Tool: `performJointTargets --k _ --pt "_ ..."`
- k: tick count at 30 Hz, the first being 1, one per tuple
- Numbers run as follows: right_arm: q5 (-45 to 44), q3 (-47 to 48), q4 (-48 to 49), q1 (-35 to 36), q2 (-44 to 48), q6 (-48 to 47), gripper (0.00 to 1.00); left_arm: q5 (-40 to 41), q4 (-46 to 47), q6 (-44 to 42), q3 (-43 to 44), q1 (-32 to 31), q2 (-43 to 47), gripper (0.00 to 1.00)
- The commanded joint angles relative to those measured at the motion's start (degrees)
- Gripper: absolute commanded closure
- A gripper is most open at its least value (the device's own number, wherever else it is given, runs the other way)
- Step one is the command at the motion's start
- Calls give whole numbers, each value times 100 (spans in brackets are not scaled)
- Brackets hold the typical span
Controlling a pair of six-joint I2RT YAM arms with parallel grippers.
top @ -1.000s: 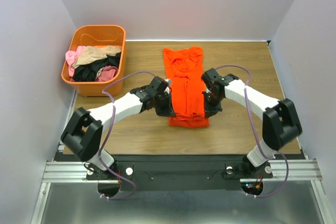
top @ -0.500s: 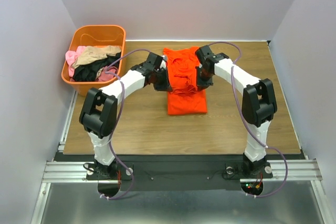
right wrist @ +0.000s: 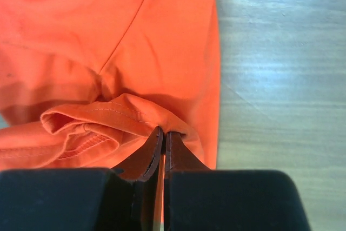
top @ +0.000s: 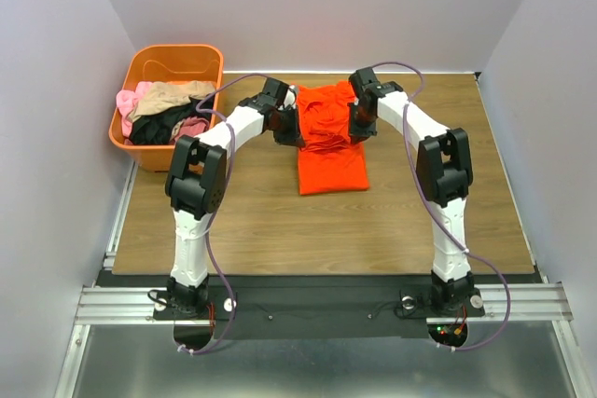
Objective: Fold and stack the t-shirts
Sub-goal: Fold the tshirt
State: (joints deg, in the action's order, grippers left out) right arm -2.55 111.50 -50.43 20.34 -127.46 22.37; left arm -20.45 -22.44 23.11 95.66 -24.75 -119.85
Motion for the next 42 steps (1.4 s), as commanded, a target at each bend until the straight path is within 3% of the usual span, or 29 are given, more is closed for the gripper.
performJointTargets --k 1,6,7,8,9,10,12,14,18,27,36,42 --pt "18 258 78 -12 -86 -92 100 -231 -94 -307 453 120 -161 100" --pt "-141 372 51 -65 -121 -66 100 -258 -68 -246 761 234 -468 97" --pt "-202 407 60 -82 -87 -57 99 -215 -77 -176 935 251 -486 82" --pt "-228 460 43 -100 -69 -49 91 -136 -138 -150 1033 286 -504 72" --pt "-255 573 51 -118 -34 -40 84 48 -173 -132 1278 304 -504 53" --pt "-351 626 34 -126 54 -48 66 154 -208 -123 1393 313 -495 46" --pt "-466 741 43 -135 159 -75 53 532 -296 -114 1691 313 -373 30" --pt "-484 864 51 -127 318 -119 45 734 -288 -105 1763 313 -241 23" --pt "-230 935 69 -127 511 -180 43 998 202 -140 1247 199 478 22" --pt "1528 733 148 -65 345 -286 44 938 1759 -387 -1512 -794 1622 25" --pt "1951 548 201 -12 169 -216 44 1042 2472 -465 -1735 -1611 1378 25" --pt "2109 381 192 66 -7 -233 44 1262 2595 -667 -1726 -1779 991 24"
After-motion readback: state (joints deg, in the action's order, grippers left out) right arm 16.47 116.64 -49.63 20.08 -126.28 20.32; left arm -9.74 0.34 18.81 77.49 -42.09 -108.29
